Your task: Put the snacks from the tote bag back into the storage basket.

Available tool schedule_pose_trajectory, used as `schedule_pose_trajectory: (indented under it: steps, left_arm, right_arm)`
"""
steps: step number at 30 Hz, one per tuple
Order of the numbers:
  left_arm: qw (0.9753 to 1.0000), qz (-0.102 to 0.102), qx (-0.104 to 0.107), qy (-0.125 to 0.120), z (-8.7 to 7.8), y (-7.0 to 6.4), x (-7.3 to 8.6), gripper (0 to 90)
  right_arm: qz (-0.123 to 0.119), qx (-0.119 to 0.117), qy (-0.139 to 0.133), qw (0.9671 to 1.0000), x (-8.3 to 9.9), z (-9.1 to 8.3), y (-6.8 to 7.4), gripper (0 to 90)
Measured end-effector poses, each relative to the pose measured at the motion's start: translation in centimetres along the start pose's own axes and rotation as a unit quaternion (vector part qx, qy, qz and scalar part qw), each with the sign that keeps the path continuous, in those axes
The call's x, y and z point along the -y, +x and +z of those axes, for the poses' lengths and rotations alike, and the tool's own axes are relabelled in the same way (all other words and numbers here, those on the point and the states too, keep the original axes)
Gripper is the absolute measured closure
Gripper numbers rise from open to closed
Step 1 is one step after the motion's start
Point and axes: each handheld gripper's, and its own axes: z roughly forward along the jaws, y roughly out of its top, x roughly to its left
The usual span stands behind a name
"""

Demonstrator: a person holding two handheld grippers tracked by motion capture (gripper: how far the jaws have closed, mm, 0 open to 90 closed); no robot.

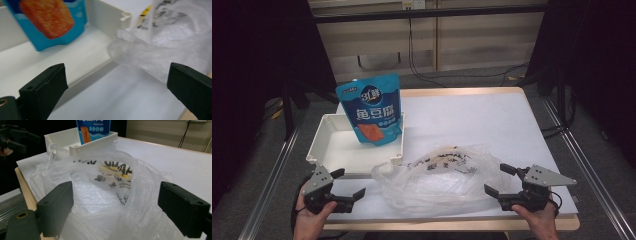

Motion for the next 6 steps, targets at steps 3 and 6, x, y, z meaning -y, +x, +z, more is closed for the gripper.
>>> schedule_pose_trajectory:
  steps: [3, 6]
  left_arm:
    - [0.9998, 0.010, 0.002, 0.015, 0.07, -0.53, 1.13, 2.9]
    - [0.9997, -0.009, 0.000, 0.024, 0.43, -0.02, 1.25, 3.9]
  right_arm:
    - [0.001, 0.002, 0.001, 1.0000, 0.01, -0.04, -0.01, 12.8]
    - [0.000, 0.009, -0.001, 1.0000, 0.05, 0.06, -0.13, 12.5]
